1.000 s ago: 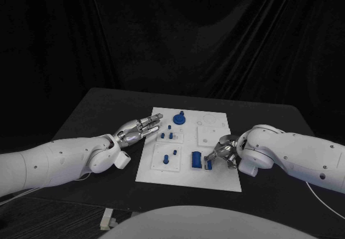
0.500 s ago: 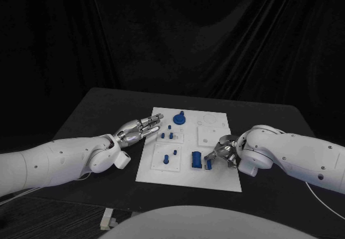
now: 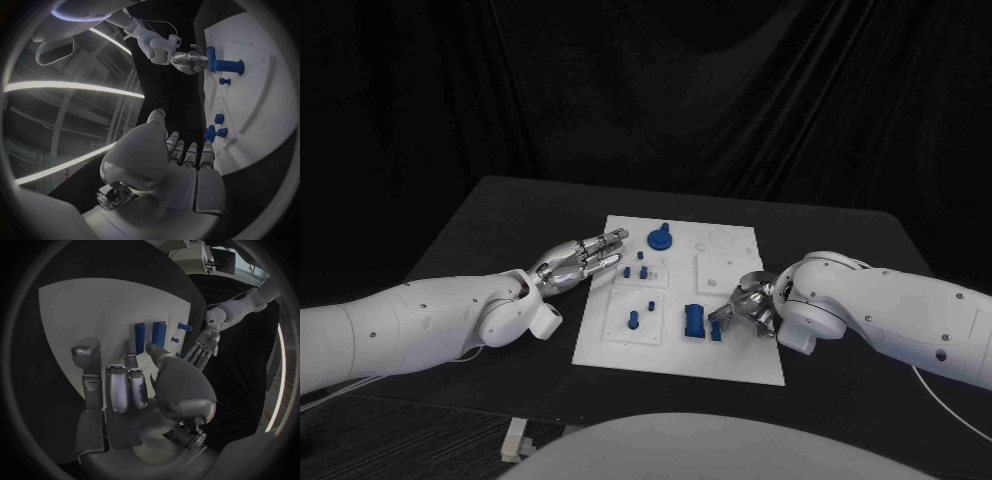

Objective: Assemble the parts on the task board

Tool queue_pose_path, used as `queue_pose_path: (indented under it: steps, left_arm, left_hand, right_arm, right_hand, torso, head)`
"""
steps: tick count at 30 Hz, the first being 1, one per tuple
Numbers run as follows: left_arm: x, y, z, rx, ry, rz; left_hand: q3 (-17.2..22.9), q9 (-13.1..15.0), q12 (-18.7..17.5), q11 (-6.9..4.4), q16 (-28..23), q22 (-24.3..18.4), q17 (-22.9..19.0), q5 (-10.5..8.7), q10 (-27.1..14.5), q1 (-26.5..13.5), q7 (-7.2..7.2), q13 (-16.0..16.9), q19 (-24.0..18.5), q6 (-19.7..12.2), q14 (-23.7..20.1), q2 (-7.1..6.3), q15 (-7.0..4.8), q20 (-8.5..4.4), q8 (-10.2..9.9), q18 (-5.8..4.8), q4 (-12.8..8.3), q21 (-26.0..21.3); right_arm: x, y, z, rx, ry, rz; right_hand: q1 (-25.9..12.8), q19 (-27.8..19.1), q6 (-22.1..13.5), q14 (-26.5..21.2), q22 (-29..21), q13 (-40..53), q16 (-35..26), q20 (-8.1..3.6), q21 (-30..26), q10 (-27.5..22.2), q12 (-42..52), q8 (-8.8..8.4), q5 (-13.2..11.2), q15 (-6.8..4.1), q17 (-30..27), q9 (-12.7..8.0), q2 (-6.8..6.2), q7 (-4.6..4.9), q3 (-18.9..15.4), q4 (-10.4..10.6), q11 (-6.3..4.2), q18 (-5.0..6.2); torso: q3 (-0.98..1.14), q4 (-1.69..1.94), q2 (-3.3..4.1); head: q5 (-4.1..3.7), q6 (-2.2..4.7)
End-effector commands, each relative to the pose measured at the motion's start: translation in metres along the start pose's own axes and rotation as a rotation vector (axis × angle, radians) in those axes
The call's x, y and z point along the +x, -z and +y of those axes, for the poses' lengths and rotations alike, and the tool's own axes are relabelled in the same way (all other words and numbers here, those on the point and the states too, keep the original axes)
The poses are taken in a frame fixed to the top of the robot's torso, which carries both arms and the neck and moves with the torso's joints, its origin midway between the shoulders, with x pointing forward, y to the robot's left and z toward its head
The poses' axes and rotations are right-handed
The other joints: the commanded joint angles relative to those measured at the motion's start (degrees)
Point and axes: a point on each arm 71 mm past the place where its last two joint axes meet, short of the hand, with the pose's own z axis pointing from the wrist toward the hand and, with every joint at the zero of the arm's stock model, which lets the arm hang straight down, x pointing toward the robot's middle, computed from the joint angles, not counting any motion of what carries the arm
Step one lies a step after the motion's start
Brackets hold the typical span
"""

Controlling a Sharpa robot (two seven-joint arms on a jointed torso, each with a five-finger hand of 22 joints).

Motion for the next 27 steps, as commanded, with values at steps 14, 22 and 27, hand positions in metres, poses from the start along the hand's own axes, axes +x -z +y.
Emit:
queue_pose_path:
  steps: [14,22,27]
  left_arm:
    - [0.000,0.000,-0.009,0.126,0.012,0.011]
    - [0.000,0.001,-0.009,0.126,0.011,0.010]
    - [-0.001,0.002,-0.009,0.125,0.010,0.007]
  left_hand:
    - [0.3,0.0,-0.3,0.36,-0.2,-0.1,0.0,0.24,0.1,0.4,0.31,-0.1,0.0,0.0,0.0,0.24,0.72,0.60,-0.1,-1.14,0.0,-0.2]
    - [0.3,0.0,-0.3,0.36,-0.2,-0.1,0.0,0.24,0.1,0.4,0.31,-0.1,0.0,0.0,0.0,0.24,0.72,0.60,-0.1,-1.14,0.0,-0.2]
    - [0.3,0.0,-0.3,0.38,-0.2,-0.1,0.0,0.24,0.1,0.4,0.34,-0.1,0.0,0.1,0.0,0.26,0.78,0.63,0.0,-1.17,0.0,-0.2]
  right_arm:
    - [0.002,0.000,-0.002,0.012,0.007,0.011]
    - [-0.003,0.008,-0.012,0.001,-0.028,-0.032]
    - [-0.010,0.023,-0.015,-0.059,-0.048,-0.074]
  right_hand:
    - [-2.1,0.1,0.7,3.7,5.2,15.1,0.0,0.11,0.2,6.0,0.2,0.74,-4.7,0.11,1.3,-0.5,-0.30,-0.22,-2.3,2.2,0.12,0.96]
    - [-3.9,0.2,1.0,3.7,5.3,15.1,0.0,-0.05,0.1,6.0,0.2,1.53,-4.5,-0.10,1.2,-0.2,-0.41,-0.50,-4.3,4.1,-0.14,0.97]
    - [-2.0,0.3,1.3,3.8,5.4,15.1,0.2,-0.23,0.6,6.0,0.2,2.83,-3.0,-0.34,1.8,0.6,-0.22,-0.87,-4.3,3.2,-0.44,0.91]
  torso:
    - [0.00,-0.02,0.01]
    - [0.01,-0.01,0.00]
    - [0.00,-0.03,0.02]
  head:
    - [0.12,0.01]
    - [0.46,0.01]
    - [0.55,0.01]
